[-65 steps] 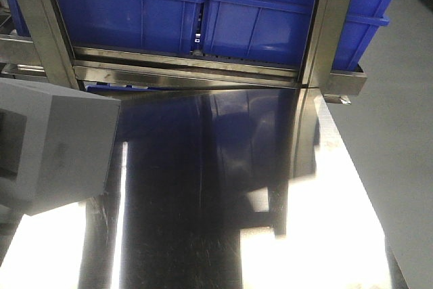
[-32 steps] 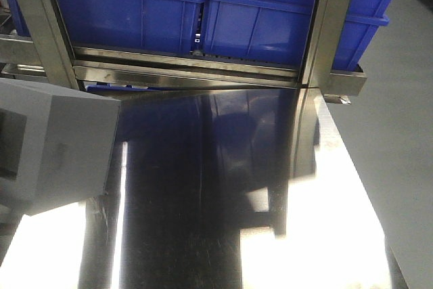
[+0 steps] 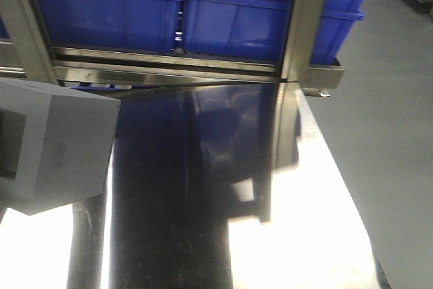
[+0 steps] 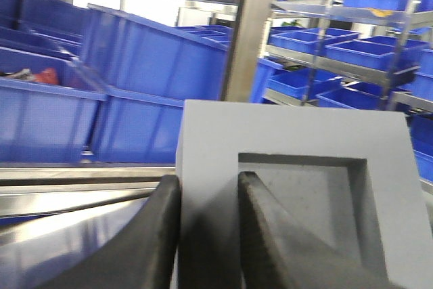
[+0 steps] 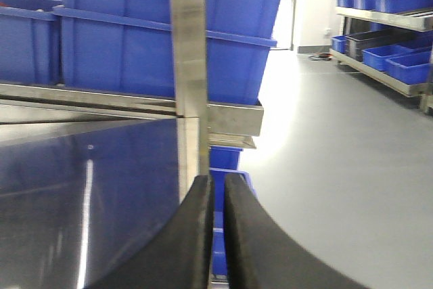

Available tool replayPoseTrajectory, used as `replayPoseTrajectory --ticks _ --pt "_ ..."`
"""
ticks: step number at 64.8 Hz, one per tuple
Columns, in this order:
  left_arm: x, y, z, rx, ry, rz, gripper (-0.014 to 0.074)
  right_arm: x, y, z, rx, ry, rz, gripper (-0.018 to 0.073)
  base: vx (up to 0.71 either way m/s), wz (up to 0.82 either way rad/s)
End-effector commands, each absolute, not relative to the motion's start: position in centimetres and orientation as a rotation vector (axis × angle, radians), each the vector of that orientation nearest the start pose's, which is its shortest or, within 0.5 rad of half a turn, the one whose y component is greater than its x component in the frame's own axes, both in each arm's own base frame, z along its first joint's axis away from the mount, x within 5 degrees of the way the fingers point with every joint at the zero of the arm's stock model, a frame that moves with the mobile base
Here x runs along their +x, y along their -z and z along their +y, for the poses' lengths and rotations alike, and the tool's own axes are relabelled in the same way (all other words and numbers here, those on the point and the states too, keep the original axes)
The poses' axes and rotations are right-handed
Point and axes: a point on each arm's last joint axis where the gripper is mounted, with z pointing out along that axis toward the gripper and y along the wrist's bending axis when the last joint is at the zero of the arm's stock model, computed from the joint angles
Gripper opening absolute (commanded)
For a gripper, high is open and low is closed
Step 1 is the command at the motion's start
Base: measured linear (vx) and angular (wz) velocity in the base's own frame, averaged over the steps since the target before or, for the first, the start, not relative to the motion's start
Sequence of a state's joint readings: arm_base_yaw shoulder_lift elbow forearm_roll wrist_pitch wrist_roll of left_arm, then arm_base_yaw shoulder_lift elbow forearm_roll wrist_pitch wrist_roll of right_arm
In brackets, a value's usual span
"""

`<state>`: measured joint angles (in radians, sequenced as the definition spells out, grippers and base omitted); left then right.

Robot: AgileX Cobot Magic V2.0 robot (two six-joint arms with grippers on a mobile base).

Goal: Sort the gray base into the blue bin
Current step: 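Turn the base away from the table holding the block in the left gripper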

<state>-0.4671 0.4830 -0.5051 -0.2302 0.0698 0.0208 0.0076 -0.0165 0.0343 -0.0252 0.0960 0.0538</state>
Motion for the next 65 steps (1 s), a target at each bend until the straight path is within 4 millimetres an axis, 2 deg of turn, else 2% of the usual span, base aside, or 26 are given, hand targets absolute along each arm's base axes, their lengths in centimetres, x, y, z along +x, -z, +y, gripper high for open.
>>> replayPoseTrajectory --ticks 1,22,65 --pt "9.17 -36.14 -4.6 0.165 0.576 1.406 -0.0006 5.56 -20.29 0.02 0.009 -0.015 1.505 -0.0004 -0.1 -0.35" --pt "9.17 -36.14 -4.6 0.165 0.576 1.406 -0.0006 5.56 -20.29 0.02 0.009 -0.015 1.505 -0.0004 -0.11 -0.5" --pt "9.17 -36.14 -4.6 0.165 0.576 1.406 -0.0006 5.56 -20.29 0.02 0.009 -0.015 1.505 -0.0004 -0.08 -0.78"
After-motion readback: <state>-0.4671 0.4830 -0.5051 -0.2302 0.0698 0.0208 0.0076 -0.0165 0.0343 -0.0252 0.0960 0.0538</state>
